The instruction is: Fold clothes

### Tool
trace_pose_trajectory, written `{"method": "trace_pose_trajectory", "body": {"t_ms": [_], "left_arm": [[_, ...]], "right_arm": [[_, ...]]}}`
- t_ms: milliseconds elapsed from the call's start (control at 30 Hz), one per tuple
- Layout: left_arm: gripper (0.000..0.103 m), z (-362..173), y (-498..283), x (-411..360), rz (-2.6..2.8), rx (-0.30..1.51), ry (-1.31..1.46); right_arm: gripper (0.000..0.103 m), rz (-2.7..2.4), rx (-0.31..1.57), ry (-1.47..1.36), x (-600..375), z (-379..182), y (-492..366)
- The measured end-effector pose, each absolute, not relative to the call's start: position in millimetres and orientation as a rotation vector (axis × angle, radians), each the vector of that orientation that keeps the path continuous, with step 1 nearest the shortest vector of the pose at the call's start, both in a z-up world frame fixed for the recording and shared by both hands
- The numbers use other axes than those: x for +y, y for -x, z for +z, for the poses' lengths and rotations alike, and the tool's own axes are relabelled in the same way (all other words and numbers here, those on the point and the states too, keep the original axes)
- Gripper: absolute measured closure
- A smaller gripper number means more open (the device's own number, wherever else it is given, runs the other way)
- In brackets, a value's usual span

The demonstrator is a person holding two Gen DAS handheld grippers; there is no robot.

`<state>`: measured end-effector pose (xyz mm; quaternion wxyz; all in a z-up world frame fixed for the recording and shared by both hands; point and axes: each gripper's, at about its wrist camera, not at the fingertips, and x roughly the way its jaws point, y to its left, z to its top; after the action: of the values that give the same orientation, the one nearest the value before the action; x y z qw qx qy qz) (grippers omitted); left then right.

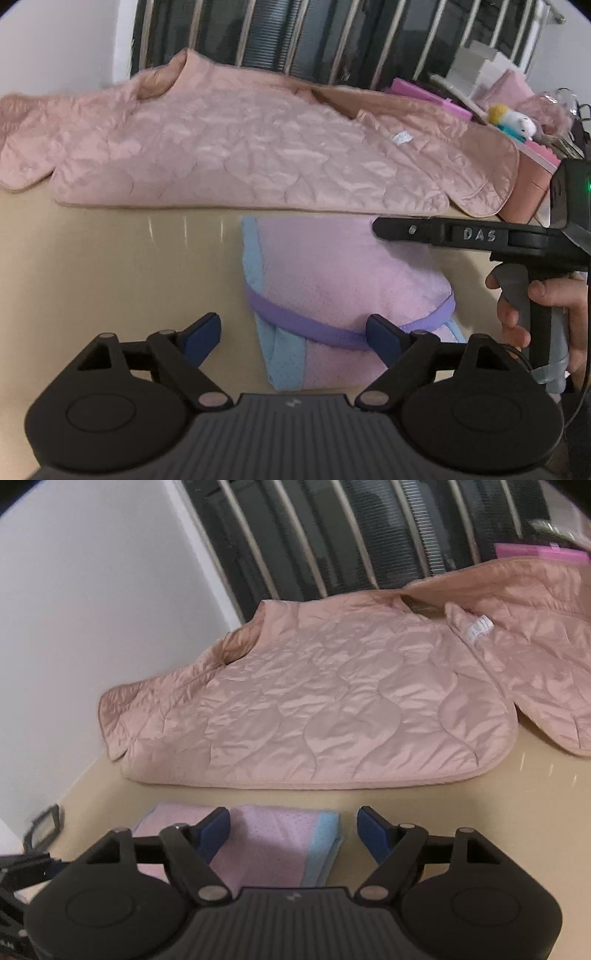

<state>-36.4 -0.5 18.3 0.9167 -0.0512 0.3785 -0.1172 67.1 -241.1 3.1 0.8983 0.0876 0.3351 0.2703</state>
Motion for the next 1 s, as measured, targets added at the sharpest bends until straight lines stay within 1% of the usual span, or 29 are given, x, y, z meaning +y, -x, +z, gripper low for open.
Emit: {"method": "trace_pose_trajectory", "body": {"t_ms": [100,200,267,300,367,400,433,467,500,533,567,600,633,667,733,800,1000], "left_arm": [[0.017,16,39,-8,-0.242,0.758,0.057],[0.027,15,43,-14,-0.269,0.745,0.020],[0.040,16,45,-18,-0.297,0.740,0.002],[0.044,16,46,-19,-0.312,0.739,-0.002],[0.068,17,46,-19,-0.354,0.750,0.020],[0.072,17,46,-19,-0.374,0.755,0.031],[0.076,17,45,-20,-0.385,0.758,0.039],[0.078,17,44,-20,-0.391,0.757,0.049],[0.080,16,44,-20,-0.398,0.755,0.059],[0.083,16,44,-19,-0.400,0.758,0.071],[0.086,16,43,-18,-0.402,0.761,0.083],[0.087,17,44,-19,-0.402,0.759,0.080],[0.089,18,45,-19,-0.400,0.753,0.076],[0.090,19,46,-20,-0.396,0.749,0.067],[0.091,24,49,-23,-0.384,0.726,0.032],[0.092,33,53,-26,-0.373,0.692,-0.006],[0.092,82,56,-33,-0.394,0.562,-0.047]], "right_arm": [[0.028,0.568,0.674,-0.124,-235,2,-58],[0.028,0.567,0.657,-0.063,-231,1,-52],[0.028,0.561,0.656,-0.023,-228,2,-48],[0.029,0.559,0.656,-0.002,-226,2,-46],[0.030,0.551,0.654,0.033,-223,2,-43],[0.033,0.552,0.652,0.044,-222,2,-42],[0.039,0.554,0.650,0.054,-221,2,-40],[0.042,0.563,0.647,0.059,-220,2,-38],[0.050,0.576,0.649,0.056,-219,3,-36],[0.059,0.590,0.651,0.054,-218,3,-35],[0.065,0.603,0.653,0.051,-216,4,-33],[0.079,0.617,0.656,0.049,-215,4,-32],[0.084,0.631,0.661,0.050,-213,5,-31],[0.084,0.623,0.655,0.078,-209,6,-27],[0.093,0.602,0.634,0.135,-201,11,-20],[0.094,0.578,0.606,0.189,-194,17,-13],[0.095,0.544,0.487,0.164,-206,62,-1]]}}
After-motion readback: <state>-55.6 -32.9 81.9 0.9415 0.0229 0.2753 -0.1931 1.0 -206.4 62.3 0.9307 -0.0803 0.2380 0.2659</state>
